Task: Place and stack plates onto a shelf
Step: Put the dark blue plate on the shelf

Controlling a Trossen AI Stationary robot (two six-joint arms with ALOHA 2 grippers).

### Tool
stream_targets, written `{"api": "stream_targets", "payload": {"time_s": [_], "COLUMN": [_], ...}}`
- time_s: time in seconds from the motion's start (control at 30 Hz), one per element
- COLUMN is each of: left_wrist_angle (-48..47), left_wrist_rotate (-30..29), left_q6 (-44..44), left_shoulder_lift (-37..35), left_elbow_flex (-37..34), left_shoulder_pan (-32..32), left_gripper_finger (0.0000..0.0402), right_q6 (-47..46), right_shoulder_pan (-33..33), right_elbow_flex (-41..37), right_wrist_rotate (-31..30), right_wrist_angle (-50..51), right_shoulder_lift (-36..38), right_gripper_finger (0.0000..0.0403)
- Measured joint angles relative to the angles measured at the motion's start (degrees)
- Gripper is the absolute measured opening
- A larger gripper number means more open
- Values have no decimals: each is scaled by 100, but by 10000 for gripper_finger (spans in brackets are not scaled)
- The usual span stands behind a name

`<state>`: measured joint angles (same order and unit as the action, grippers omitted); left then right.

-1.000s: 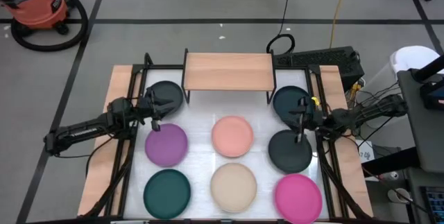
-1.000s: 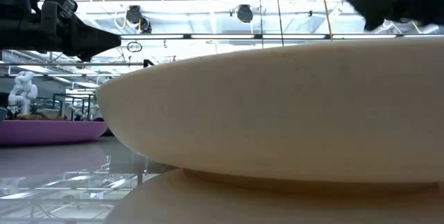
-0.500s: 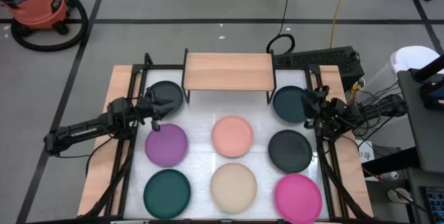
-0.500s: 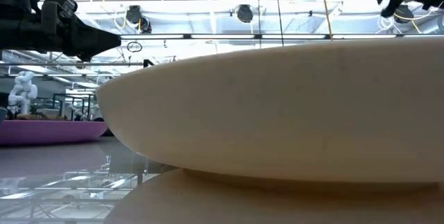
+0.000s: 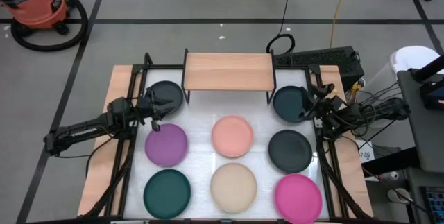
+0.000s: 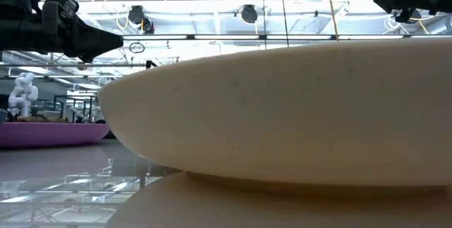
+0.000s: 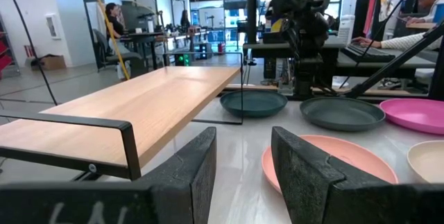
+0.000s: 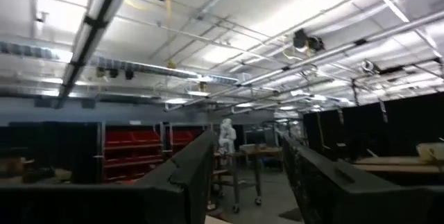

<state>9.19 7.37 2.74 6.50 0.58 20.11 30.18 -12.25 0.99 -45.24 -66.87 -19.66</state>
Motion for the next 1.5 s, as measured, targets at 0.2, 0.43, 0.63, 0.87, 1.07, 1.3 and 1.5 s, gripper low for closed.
{"api": "stream_targets", "payload": {"time_s": [0.2,0.43,0.63,0.87,1.07,1.3,1.5], "left_wrist_angle": [2,2,1,0,-12,-10,-3], "left_wrist_rotate": [1,1,1,-1,1,0,1], "left_q6": [0,0,-2,0,0,-1,0], "left_shoulder_lift": [0,0,-1,-2,-2,-2,-2], "left_elbow_flex": [0,2,1,0,0,0,0], "left_shoulder_pan": [-1,-1,0,1,-1,0,1], "left_gripper_finger": [145,145,145,145,145,145,145], "right_q6": [-639,-1155,-1513,-2083,-3133,-4751,-6095], "right_shoulder_pan": [180,195,183,90,240,1025,1733], "right_elbow_flex": [0,2,498,2140,3205,3650,3689], "right_wrist_rotate": [-153,-189,-1019,-1454,-1773,112,1516], "right_wrist_angle": [168,1177,3096,5559,7134,8620,10114], "right_shoulder_lift": [-132,-188,-213,-1127,-2219,-2774,-2979], "right_gripper_finger": [150,150,150,150,150,150,150]}}
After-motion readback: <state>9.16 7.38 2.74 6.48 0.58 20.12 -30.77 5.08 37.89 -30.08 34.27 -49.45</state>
